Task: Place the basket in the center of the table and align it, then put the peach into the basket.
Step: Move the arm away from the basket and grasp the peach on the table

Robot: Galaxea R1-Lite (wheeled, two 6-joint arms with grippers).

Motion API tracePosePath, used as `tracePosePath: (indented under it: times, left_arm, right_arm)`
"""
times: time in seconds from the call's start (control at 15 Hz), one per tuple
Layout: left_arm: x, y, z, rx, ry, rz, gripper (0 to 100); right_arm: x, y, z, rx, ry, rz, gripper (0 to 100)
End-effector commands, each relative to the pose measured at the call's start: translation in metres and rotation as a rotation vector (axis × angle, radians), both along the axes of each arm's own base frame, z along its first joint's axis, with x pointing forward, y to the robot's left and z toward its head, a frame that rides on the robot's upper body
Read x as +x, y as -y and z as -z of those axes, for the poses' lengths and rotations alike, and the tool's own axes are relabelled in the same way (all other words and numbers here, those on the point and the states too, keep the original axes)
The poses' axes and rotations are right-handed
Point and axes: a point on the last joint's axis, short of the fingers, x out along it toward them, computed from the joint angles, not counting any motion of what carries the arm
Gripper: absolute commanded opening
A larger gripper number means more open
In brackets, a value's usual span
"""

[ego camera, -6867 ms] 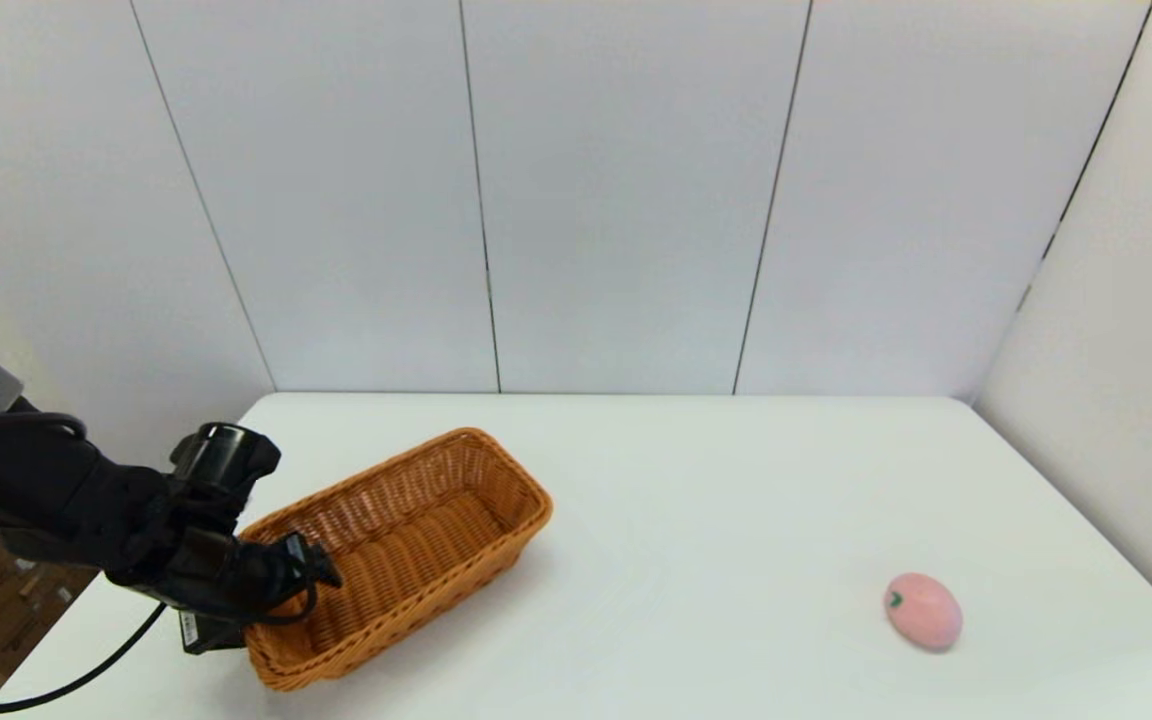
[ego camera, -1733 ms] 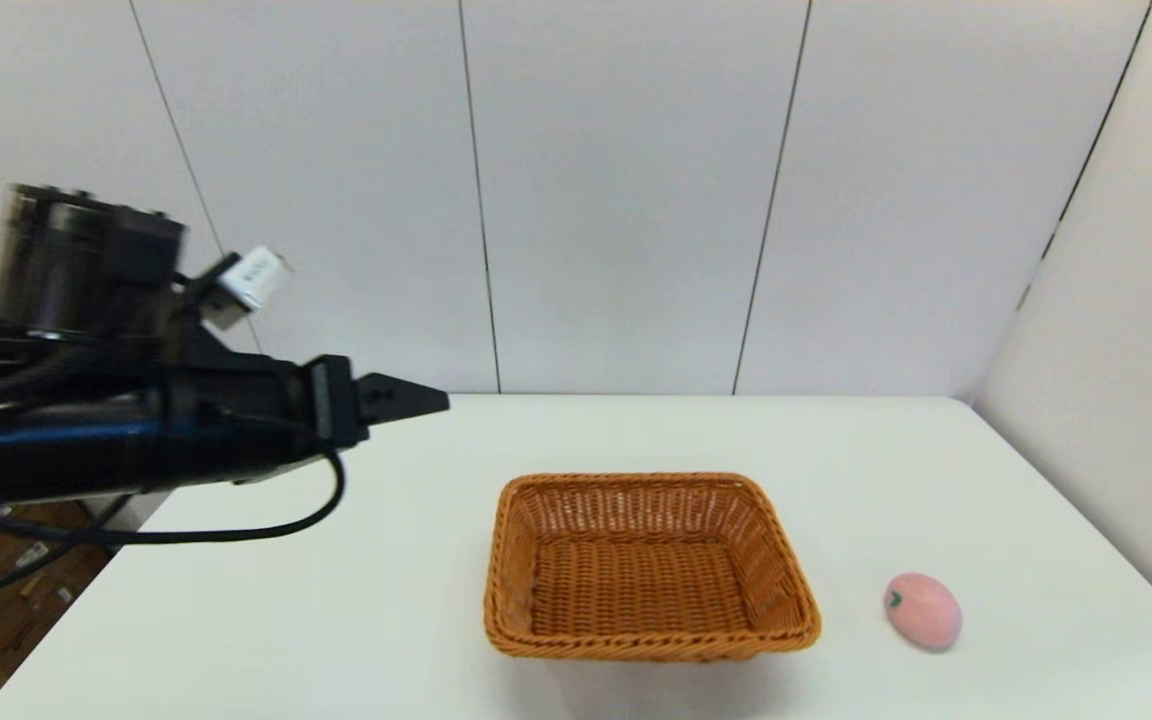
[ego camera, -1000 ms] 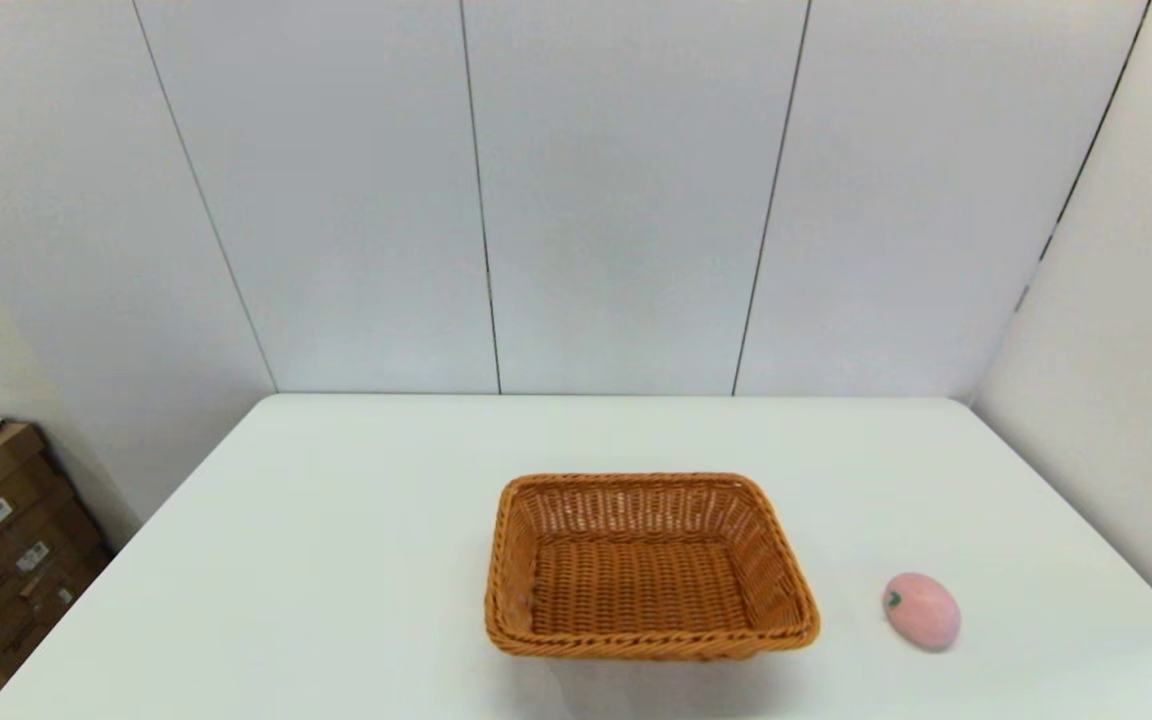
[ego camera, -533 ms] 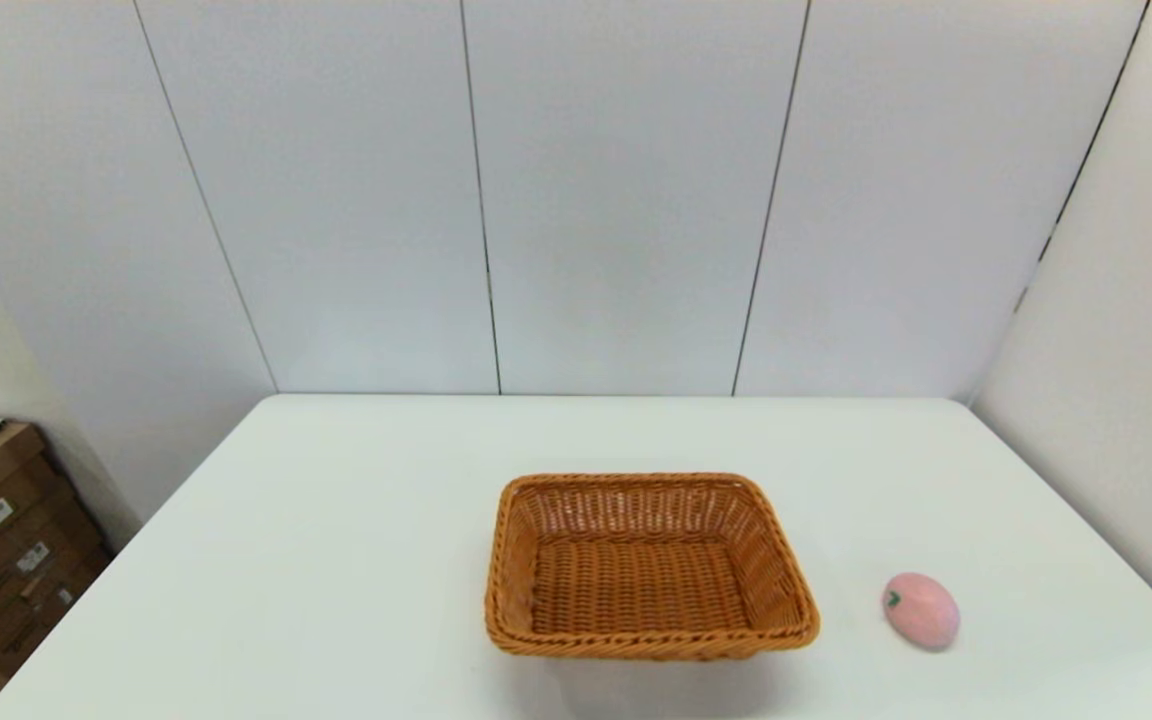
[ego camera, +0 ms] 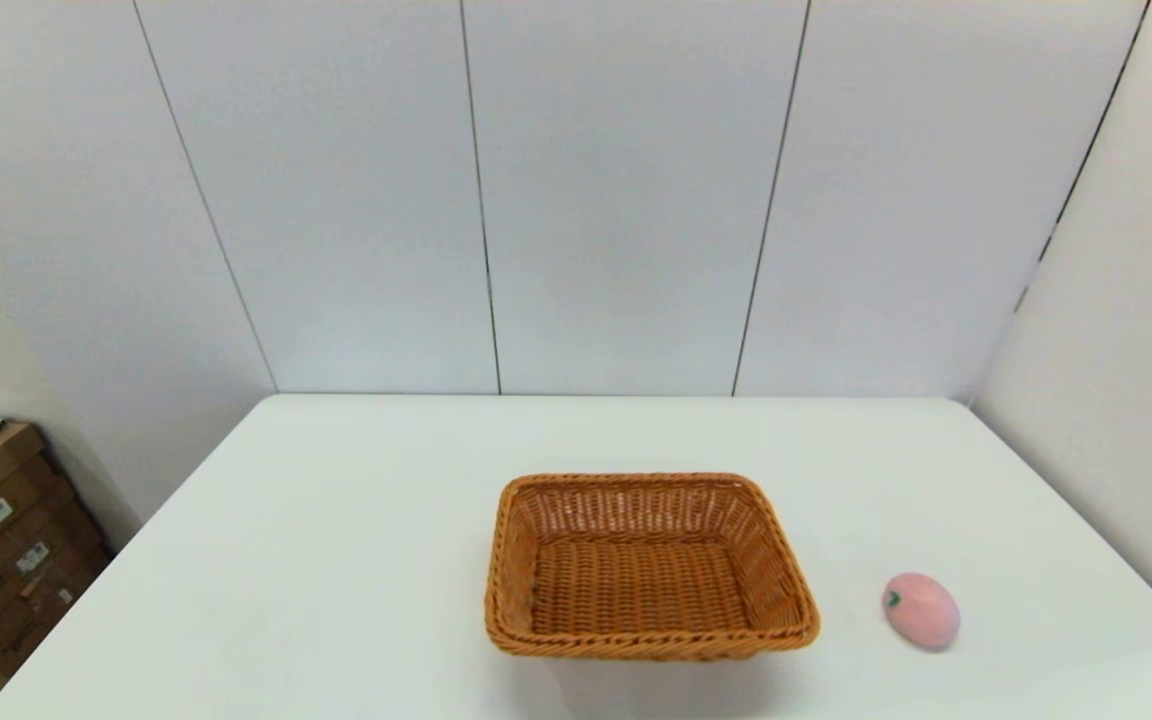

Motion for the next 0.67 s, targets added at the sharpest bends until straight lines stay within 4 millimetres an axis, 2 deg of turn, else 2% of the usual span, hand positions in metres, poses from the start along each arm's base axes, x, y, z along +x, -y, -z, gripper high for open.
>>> tracePosePath:
  times: [0.07, 0.2, 0.33, 0.47, 0.67]
  left_arm:
    - [0.002, 0.0, 0.008, -0.002, -0.024, 0.009, 100]
    - [0.002, 0.0, 0.008, 0.0, -0.024, 0.009, 100]
    - [0.002, 0.0, 0.009, -0.005, -0.026, 0.009, 100]
    - [0.002, 0.0, 0.009, -0.008, -0.026, 0.009, 100]
    - [0.002, 0.0, 0.009, -0.013, -0.027, 0.004, 100]
  right_arm:
    - [-0.002, -0.001, -0.026, -0.002, -0.044, -0.035, 100]
    - [0.024, -0.001, -0.059, -0.001, -0.24, -0.046, 100]
    - [0.073, -0.002, -0.067, -0.027, -0.516, -0.067, 100]
    - [0.144, -0.004, -0.055, -0.086, -0.817, -0.094, 100]
    - [0.226, -0.006, -0.015, -0.104, -0.915, -0.058, 100]
